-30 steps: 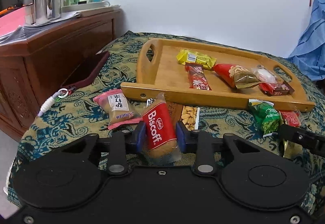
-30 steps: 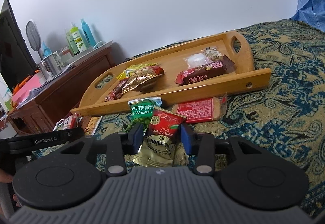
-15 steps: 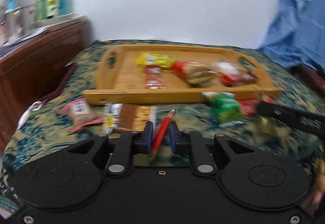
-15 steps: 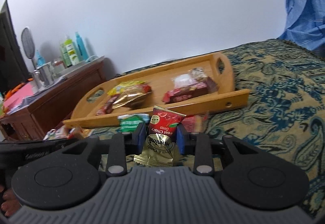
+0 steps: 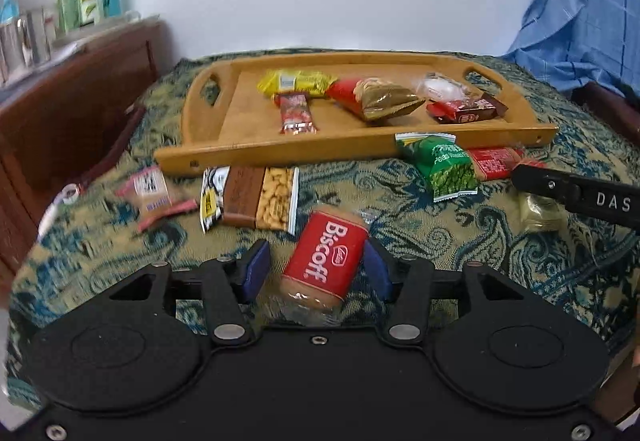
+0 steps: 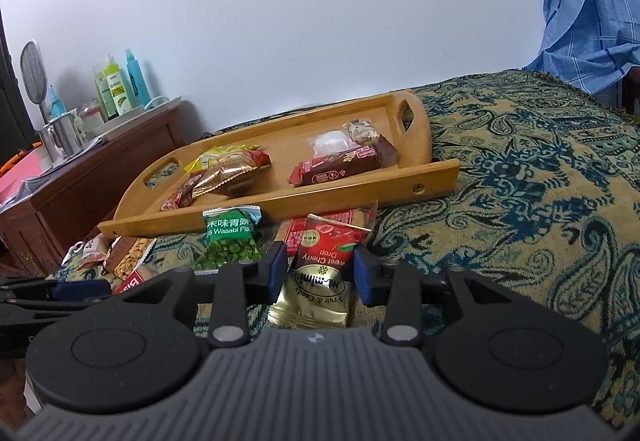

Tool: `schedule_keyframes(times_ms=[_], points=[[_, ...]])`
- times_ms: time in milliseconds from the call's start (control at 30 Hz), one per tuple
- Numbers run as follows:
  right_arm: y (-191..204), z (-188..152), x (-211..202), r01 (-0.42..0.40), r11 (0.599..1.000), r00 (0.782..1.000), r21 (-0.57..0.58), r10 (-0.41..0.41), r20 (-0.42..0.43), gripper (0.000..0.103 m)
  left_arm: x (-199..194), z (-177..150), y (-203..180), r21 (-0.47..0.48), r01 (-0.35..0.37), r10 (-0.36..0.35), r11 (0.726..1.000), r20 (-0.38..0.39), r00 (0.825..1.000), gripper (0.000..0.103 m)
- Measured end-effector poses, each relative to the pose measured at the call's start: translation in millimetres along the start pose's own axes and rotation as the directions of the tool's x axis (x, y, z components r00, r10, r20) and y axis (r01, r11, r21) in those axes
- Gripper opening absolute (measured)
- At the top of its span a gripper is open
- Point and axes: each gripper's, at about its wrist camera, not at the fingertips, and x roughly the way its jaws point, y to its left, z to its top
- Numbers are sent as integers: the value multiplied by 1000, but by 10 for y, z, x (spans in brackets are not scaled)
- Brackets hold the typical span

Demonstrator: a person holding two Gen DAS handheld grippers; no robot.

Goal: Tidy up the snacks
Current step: 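Grasp the red Biscoff packet with left gripper while right grasps the gold cherry packet, then carry both held packets over the tray and lower them inside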

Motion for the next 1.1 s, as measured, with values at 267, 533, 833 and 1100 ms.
schedule_keyframes(times_ms=[267, 533, 833, 1100], points=[[68, -18, 40, 43, 997, 999, -57, -43, 3, 60, -18, 5, -107, 24, -10, 10, 1000, 11, 1000, 36], [167, 41, -2, 13, 989, 1000, -144, -11, 20, 36, -143, 193, -186, 9, -11, 10, 1000, 88, 996, 31], [50, 386, -26, 8, 995, 995, -103, 2, 101, 36, -115, 685, -40, -33, -38, 43, 999, 164, 986, 31], [-154, 884, 241, -40, 999, 993, -20, 42, 107, 36, 263, 1220, 250, -87, -83, 98, 993, 178, 979, 31]])
